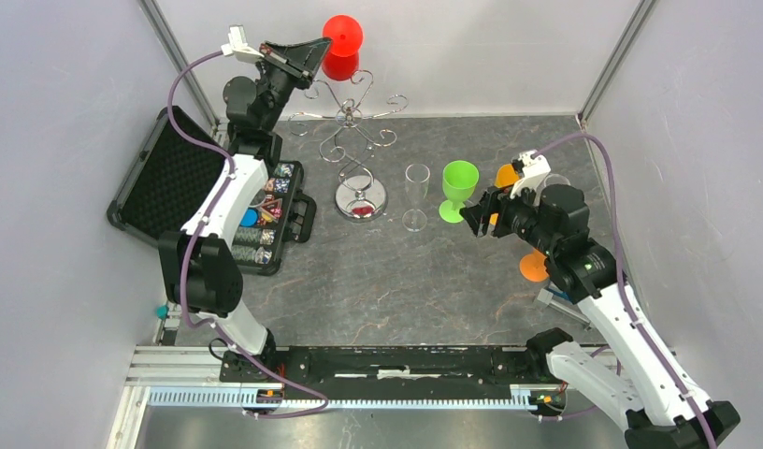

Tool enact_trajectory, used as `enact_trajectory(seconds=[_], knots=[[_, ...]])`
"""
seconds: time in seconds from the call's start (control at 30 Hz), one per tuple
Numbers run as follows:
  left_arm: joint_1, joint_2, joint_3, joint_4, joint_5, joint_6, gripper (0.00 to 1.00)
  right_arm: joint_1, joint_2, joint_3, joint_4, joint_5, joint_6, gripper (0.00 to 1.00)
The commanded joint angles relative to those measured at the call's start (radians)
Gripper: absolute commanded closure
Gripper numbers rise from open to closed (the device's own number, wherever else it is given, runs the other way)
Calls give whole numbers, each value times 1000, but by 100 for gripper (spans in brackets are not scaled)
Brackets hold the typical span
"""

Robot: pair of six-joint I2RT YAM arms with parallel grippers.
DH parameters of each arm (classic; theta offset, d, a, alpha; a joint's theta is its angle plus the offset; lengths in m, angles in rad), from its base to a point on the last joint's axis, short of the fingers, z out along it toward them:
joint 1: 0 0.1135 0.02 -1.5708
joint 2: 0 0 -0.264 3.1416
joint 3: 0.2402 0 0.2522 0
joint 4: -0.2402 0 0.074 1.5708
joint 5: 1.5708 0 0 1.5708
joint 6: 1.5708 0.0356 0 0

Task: Take the wine glass off the wine glass rack

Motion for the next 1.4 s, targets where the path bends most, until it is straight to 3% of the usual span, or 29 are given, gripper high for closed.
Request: enact_trajectory(seconds=[0.0, 0.17, 0.3, 0.4, 0.53, 0.8, 0.97, 1.23, 1.37], knots=[[0, -5, 63, 200, 99, 17, 98, 7, -54, -29, 132, -44, 15, 23], [0, -45, 84, 229, 141, -14, 98, 7, -87, -54, 210, -78, 34, 15], [-11, -75, 58, 291, 155, -182, 98, 7, -93, -69, 293, -150, 55, 12], [-36, -92, 30, 342, 155, -326, 98, 8, -90, -108, 454, -260, 163, 13], [-81, -108, 10, 342, 158, -480, 98, 16, -95, -222, 803, -352, 388, 14], [-197, -164, -88, 369, 130, -689, 98, 33, -100, -310, 1155, -253, 567, 7], [-291, -239, -207, 389, 82, -766, 98, 34, -110, -309, 1234, -179, 597, 5], [-423, -392, -350, 333, -17, -780, 98, 34, -135, -330, 1259, -42, 617, 2], [-451, -457, -360, 251, -37, -731, 98, 35, -102, -341, 1376, -84, 674, 3]])
